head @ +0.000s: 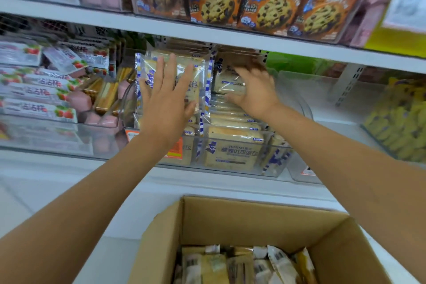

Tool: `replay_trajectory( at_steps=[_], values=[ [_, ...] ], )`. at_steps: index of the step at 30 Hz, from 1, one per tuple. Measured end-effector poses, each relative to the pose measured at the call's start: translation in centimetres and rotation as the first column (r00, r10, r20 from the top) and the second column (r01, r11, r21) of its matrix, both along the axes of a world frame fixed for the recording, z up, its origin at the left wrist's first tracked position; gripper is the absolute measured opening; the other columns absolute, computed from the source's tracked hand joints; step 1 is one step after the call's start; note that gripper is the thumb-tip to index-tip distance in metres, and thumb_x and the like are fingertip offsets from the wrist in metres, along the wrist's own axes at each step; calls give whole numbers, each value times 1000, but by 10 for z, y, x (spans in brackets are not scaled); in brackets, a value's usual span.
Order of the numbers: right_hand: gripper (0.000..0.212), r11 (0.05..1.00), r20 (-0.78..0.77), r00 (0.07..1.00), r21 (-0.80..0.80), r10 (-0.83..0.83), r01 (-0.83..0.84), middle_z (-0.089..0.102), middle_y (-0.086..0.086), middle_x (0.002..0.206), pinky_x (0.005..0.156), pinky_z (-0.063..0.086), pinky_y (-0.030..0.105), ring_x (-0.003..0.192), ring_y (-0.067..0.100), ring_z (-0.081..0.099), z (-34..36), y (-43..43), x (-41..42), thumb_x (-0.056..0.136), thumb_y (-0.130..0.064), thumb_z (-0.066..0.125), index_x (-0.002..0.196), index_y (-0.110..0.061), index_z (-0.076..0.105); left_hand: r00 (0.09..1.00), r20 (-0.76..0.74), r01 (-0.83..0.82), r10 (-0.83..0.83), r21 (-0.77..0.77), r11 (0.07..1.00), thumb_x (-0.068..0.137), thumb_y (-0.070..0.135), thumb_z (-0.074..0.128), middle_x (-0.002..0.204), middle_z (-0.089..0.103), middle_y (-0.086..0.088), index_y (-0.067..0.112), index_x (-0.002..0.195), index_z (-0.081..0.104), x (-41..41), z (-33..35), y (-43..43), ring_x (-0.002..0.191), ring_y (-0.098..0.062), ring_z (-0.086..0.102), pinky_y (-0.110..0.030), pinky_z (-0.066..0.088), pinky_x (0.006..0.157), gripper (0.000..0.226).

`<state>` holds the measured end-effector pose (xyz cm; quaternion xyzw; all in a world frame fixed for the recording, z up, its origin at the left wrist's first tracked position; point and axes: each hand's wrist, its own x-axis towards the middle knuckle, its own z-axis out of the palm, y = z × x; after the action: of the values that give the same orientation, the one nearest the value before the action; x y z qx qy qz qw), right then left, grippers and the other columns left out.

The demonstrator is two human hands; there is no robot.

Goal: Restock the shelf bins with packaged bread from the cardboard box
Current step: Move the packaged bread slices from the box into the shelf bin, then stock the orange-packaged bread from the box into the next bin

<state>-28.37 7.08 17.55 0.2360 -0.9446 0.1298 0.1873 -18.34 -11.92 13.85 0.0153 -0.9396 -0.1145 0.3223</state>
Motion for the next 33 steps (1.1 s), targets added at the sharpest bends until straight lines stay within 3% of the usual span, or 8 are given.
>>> replay_trajectory(
  at_steps=[4, 8, 12, 17, 21, 26, 29, 33],
  values=[
    [32, 987, -13, 998, -147, 66, -67, 61, 8, 117, 98, 42, 39, 112, 26, 52, 1, 20, 53, 88, -25, 67, 118, -15, 64, 996, 78, -30, 35, -56, 998, 97, 26, 55, 162, 20, -8, 28, 151, 35, 30, -4, 20, 150, -30, 13, -56, 16, 116, 57],
    [12, 978, 20, 994, -183, 106, -100, 51, -4, 87, 72, 48, 35, 81, 18, 52, -15, 54, 120, 85, -12, 58, 94, -14, 66, 997, 42, 68, -67, -37, 997, 85, 9, 64, 110, 65, -9, 16, 109, 68, 77, -14, 56, 104, -36, 56, -45, 42, 82, 26],
    [17, 990, 307, 946, -126, 104, -68, 54, -6, 91, 70, 46, 32, 85, 17, 57, -73, 105, 179, 89, -15, 61, 105, -17, 64, 922, 322, 142, -215, 235, 961, 94, 17, 58, 102, 61, 3, 18, 110, 64, 131, -44, 99, 93, -20, 58, -38, 50, 79, 17],
    [27, 997, 719, 695, 43, 8, -57, 63, -2, 119, 89, 52, 36, 102, 16, 61, -180, 177, 219, 90, -22, 63, 116, -21, 66, 665, 683, 89, -303, 330, 940, 95, 32, 60, 103, 59, 12, 26, 111, 63, 167, -124, 128, 101, -13, 61, -35, 51, 89, 17],
    [34, 995, 858, 504, 82, -98, 54, 59, 1, 128, 102, 44, 41, 113, 21, 57, -261, 217, 221, 90, -24, 65, 124, -21, 60, 513, 800, 86, -311, 313, 946, 96, 33, 58, 101, 61, 11, 22, 108, 65, 166, -182, 144, 91, -10, 59, -33, 52, 83, 17],
    [47, 996, 964, 266, -4, -19, 86, 48, -1, 134, 93, 48, 30, 125, 22, 50, -320, 221, 222, 87, -24, 71, 130, -15, 55, 378, 868, 35, -321, 334, 942, 95, 25, 61, 96, 67, 0, 20, 98, 66, 160, -241, 154, 90, -18, 62, -36, 54, 80, 8],
    [65, 948, 936, 336, 194, -102, -254, 46, 4, 140, 99, 43, 39, 129, 27, 43, -327, 212, 230, 82, -42, 73, 136, -17, 47, 310, 873, 1, -376, 395, 919, 95, 24, 62, 103, 66, 1, 18, 105, 66, 163, -251, 163, 94, -17, 61, -31, 51, 83, 12],
    [32, 922, 924, 370, 221, -94, -318, 57, 2, 96, 78, 41, 33, 101, 25, 52, -318, 202, 231, 82, -40, 71, 105, -20, 60, 231, 872, -18, -432, 448, 894, 96, 21, 61, 111, 62, 0, 17, 112, 64, 167, -248, 169, 102, -20, 62, -39, 52, 89, 17]
  ],
)
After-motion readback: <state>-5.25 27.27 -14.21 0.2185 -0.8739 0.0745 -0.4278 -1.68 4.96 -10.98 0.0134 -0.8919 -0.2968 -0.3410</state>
